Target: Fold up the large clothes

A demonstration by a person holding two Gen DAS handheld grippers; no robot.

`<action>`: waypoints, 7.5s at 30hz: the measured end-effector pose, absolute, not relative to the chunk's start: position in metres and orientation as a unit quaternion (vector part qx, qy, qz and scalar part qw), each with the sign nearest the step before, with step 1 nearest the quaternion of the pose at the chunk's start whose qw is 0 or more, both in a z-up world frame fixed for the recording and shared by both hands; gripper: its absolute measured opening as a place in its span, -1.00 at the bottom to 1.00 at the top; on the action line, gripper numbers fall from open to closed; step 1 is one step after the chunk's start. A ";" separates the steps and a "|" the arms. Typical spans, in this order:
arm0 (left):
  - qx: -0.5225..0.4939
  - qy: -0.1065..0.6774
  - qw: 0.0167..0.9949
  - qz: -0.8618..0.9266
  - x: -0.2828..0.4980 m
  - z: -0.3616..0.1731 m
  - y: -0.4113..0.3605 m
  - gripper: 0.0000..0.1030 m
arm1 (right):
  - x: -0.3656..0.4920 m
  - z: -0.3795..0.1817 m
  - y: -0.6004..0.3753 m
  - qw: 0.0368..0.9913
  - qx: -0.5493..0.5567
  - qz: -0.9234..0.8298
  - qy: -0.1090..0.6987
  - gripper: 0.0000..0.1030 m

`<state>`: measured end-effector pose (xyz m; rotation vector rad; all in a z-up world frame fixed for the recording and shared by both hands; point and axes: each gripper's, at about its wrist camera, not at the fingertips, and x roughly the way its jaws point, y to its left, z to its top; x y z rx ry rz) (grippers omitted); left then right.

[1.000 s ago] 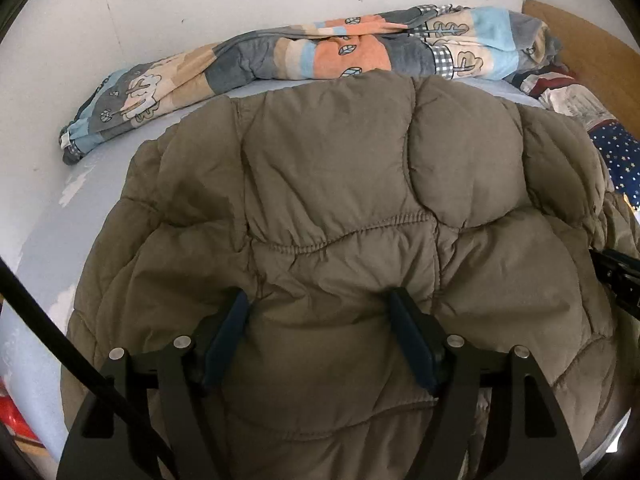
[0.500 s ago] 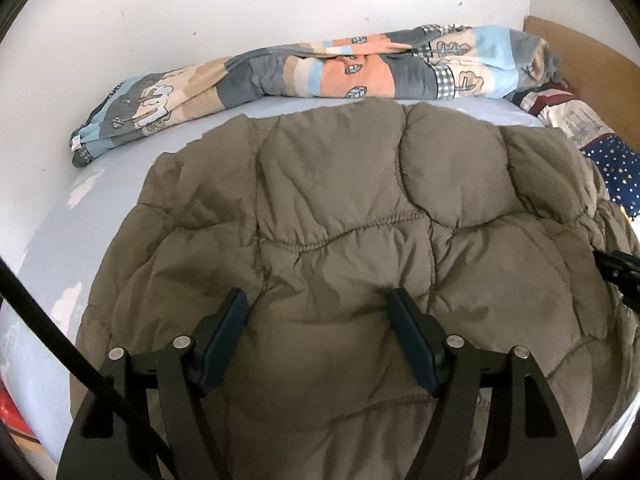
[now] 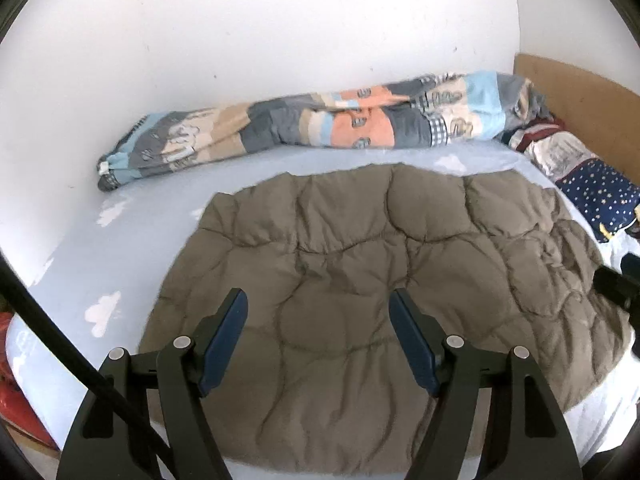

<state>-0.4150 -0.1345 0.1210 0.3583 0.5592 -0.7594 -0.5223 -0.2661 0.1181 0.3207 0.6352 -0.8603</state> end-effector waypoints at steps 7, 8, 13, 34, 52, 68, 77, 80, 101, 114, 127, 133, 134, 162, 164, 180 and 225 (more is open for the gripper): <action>0.193 0.294 0.868 -0.351 -0.425 0.104 -0.116 0.41 | -0.536 0.096 -0.244 0.840 0.169 -0.400 0.326 0.21; 0.197 0.303 0.867 -0.343 -0.421 0.098 -0.114 0.41 | -0.537 0.087 -0.246 0.833 0.180 -0.400 0.337 0.21; 0.191 0.349 0.860 -0.319 -0.397 0.073 -0.111 0.41 | -0.542 0.055 -0.266 0.804 0.208 -0.412 0.375 0.21; 0.206 0.341 0.864 -0.308 -0.395 0.063 -0.121 0.42 | -0.558 0.059 -0.287 0.786 0.220 -0.460 0.349 0.31; 0.215 0.330 0.867 -0.305 -0.397 0.061 -0.125 0.42 | -0.572 0.036 -0.317 0.741 0.268 -0.489 0.374 0.34; 0.180 0.347 0.863 -0.322 -0.310 0.112 -0.169 0.41 | -0.523 0.093 -0.347 0.808 0.261 -0.429 0.308 0.34; 0.212 0.412 0.832 -0.305 -0.280 0.072 -0.200 0.41 | -0.463 0.045 -0.398 0.770 0.289 -0.419 0.386 0.51; 0.220 0.406 0.833 -0.304 -0.283 0.072 -0.200 0.42 | -0.459 0.046 -0.398 0.767 0.277 -0.425 0.393 0.54; 0.177 0.371 0.845 -0.343 -0.398 0.072 -0.113 0.44 | -0.503 0.050 -0.268 0.807 0.206 -0.398 0.385 0.58; 0.165 0.373 0.847 -0.341 -0.421 0.073 -0.079 0.52 | -0.549 0.037 -0.267 0.795 0.251 -0.408 0.371 0.63; 0.178 0.310 0.856 -0.373 -0.479 0.100 -0.041 0.52 | -0.591 0.081 -0.203 0.832 0.215 -0.405 0.312 0.64; 0.152 0.335 0.866 -0.339 -0.440 0.095 -0.040 0.52 | -0.604 0.076 -0.243 0.807 0.258 -0.429 0.312 0.64; 0.147 0.340 0.867 -0.334 -0.432 0.093 -0.041 0.52 | -0.609 0.073 -0.252 0.804 0.271 -0.432 0.305 0.64; 0.150 0.302 0.871 -0.357 -0.454 0.095 -0.043 0.58 | -0.575 0.080 -0.201 0.817 0.174 -0.458 0.305 0.79; 0.147 0.288 0.872 -0.366 -0.466 0.105 -0.035 0.58 | -0.573 0.088 -0.190 0.820 0.162 -0.458 0.302 0.79; 0.114 0.208 0.894 -0.380 -0.532 0.171 0.025 0.83 | -0.584 0.133 -0.102 0.863 0.132 -0.406 0.270 0.79; 0.169 0.224 0.908 -0.311 -0.503 0.164 0.018 0.91 | -0.565 0.119 -0.111 0.852 0.107 -0.415 0.301 0.79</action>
